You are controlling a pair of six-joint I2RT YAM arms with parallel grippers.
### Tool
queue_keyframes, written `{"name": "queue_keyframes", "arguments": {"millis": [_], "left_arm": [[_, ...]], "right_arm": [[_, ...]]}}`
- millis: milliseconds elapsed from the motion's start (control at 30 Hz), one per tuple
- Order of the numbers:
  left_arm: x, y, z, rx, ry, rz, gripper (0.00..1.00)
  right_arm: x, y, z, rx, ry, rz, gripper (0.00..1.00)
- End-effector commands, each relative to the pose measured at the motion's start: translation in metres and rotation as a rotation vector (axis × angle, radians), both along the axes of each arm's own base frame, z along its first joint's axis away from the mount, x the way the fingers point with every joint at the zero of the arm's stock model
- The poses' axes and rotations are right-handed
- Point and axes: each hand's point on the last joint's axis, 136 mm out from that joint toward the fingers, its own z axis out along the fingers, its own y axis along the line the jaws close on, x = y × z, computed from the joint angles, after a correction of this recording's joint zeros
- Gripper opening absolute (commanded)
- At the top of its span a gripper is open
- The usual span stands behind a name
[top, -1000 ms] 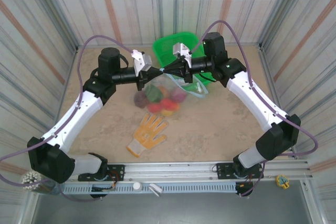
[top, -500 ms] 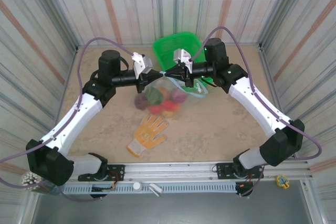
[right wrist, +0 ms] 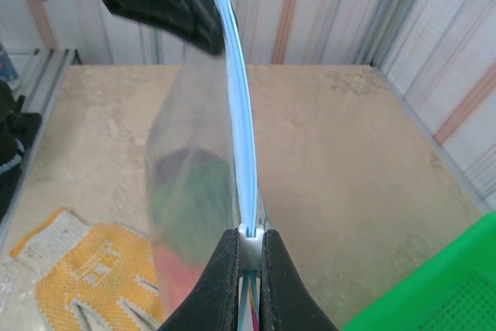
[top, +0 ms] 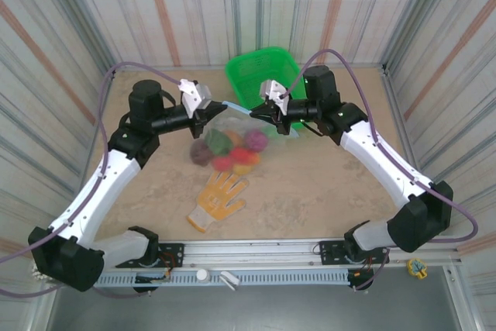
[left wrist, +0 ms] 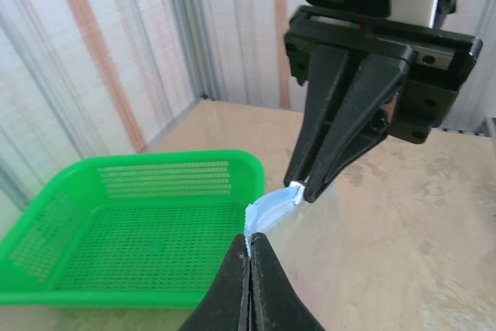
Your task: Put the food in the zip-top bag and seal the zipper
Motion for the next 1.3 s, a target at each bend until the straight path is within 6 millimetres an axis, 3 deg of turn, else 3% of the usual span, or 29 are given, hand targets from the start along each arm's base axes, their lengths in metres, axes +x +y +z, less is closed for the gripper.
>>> {"name": "queue_keyframes", "arguments": {"millis": [0, 433, 667, 1100, 1267], "left_arm": [[0.004, 0.026, 0.055, -0.073, -0.193, 0.139, 0.00], [0.017, 0.085, 0.087, -0.122, -0.279, 0.455, 0.00], [0.022, 0.111, 0.092, -0.147, -0.289, 0.585, 0.00], [0.023, 0.124, 0.089, -0.150, -0.291, 0.657, 0.00], [0.023, 0.121, 0.076, -0.186, -0.227, 0.641, 0.00]], "right_arm": [[0.006, -0.025, -0.036, -0.112, 0.076, -0.116, 0.00], [0.000, -0.047, -0.070, -0.162, 0.139, -0.238, 0.00], [0.000, -0.063, -0.089, -0.203, 0.154, -0.325, 0.00], [0.014, -0.092, -0.108, -0.239, 0.169, -0.492, 0.00], [0.007, -0.074, -0.092, -0.236, 0.113, -0.439, 0.00]]}}
